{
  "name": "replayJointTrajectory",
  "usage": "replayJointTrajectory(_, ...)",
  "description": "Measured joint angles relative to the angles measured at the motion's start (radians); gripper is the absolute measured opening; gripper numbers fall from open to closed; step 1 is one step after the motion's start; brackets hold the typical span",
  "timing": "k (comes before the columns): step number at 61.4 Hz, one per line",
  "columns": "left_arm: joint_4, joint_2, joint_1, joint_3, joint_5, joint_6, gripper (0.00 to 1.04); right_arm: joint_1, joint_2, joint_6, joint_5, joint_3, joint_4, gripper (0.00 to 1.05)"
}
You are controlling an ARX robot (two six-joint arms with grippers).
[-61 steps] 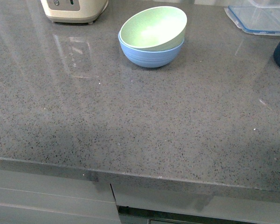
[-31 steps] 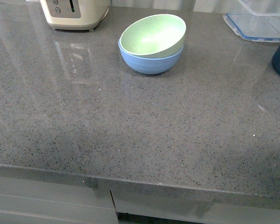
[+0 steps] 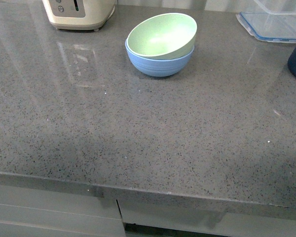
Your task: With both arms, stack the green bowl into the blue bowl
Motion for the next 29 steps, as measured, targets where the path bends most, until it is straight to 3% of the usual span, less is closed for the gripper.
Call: replayJointTrajectory(29,0.000,0.000,0.000,0.000,0.000,0.000,0.98,0.000,0.000,0.000,0.000,0.000,0.000,0.95)
